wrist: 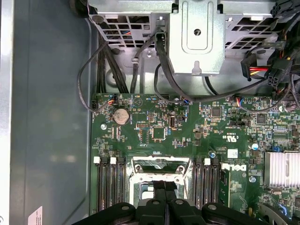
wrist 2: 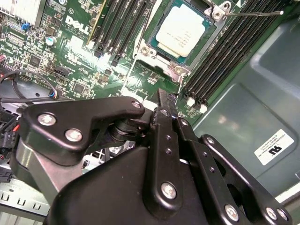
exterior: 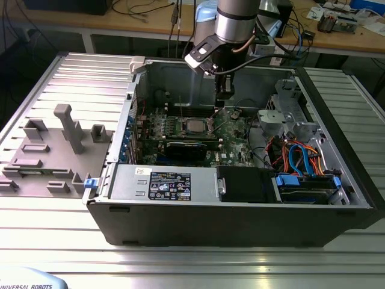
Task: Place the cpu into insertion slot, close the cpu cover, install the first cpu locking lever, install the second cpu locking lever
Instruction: 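Close the cpu cover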
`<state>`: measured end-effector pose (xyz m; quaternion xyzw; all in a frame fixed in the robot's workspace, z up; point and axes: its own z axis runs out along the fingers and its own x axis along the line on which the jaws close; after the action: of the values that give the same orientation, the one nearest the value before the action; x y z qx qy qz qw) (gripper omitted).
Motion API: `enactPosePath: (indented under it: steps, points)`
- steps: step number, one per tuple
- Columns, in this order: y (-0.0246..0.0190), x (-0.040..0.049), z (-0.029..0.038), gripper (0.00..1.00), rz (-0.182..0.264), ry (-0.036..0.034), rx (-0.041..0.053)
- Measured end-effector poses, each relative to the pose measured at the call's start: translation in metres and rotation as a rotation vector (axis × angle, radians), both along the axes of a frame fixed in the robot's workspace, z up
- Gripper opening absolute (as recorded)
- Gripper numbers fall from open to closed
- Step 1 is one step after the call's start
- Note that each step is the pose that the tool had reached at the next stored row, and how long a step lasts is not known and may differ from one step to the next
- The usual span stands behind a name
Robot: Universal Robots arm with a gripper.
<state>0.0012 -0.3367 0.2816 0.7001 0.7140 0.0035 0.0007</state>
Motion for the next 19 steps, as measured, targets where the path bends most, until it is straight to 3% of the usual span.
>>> enactPosePath:
  steps: [9,15,19]
  points:
    - [0.0000,0.0009,-0.0001,0.11,0.000,0.0000,0.0000]
    - [0.0000,0.0180,-0.0023,0.11,0.000,0.0003,0.0001]
    - [0.0000,0.0299,-0.0088,0.11,0.000,0.0004,-0.0001]
